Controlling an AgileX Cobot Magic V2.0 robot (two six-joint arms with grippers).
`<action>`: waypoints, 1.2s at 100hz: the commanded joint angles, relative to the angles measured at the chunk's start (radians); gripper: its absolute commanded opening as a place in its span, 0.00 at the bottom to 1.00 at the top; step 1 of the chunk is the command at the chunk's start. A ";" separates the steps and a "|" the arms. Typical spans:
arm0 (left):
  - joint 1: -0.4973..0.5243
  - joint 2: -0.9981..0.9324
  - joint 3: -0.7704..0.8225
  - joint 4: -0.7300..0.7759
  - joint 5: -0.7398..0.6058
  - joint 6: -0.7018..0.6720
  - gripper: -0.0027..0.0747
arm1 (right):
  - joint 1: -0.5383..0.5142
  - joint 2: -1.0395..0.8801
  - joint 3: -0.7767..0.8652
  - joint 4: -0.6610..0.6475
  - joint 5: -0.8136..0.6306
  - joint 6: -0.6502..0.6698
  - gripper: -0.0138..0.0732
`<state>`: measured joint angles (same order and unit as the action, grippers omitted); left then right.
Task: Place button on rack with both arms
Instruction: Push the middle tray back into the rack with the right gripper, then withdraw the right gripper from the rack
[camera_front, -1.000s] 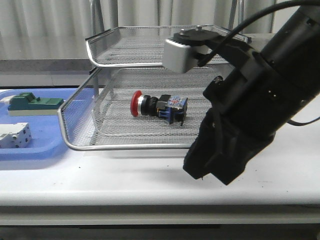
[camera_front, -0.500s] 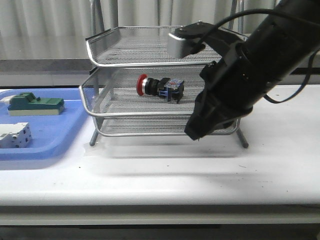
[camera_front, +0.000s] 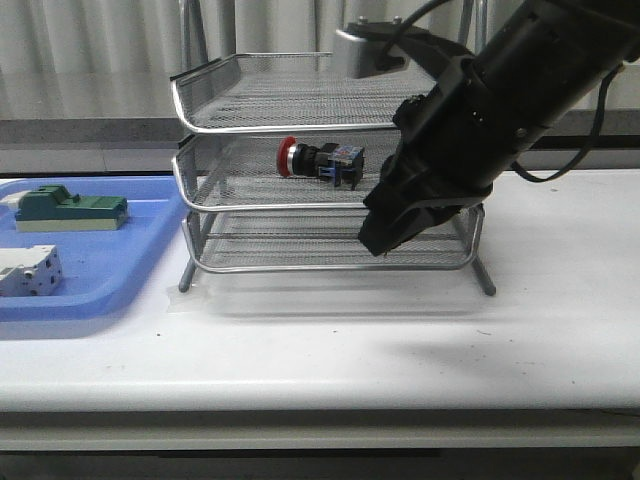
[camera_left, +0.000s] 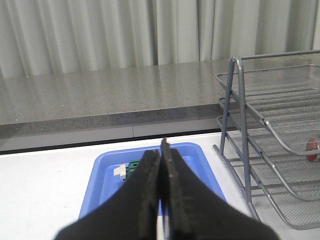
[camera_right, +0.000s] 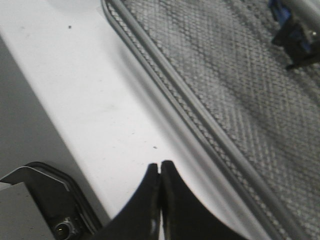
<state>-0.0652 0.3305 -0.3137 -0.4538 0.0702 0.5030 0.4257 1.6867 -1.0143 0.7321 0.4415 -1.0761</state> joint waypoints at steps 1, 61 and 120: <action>0.003 0.007 -0.027 -0.011 -0.076 -0.012 0.01 | -0.001 -0.084 -0.029 0.018 0.043 0.069 0.09; 0.003 0.007 -0.027 -0.011 -0.076 -0.012 0.01 | -0.129 -0.460 -0.019 -0.405 0.180 0.613 0.09; 0.003 0.007 -0.027 -0.011 -0.076 -0.012 0.01 | -0.350 -1.075 0.305 -0.526 0.238 0.816 0.09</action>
<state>-0.0652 0.3305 -0.3137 -0.4538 0.0695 0.5030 0.1127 0.6992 -0.7264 0.2065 0.7168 -0.2800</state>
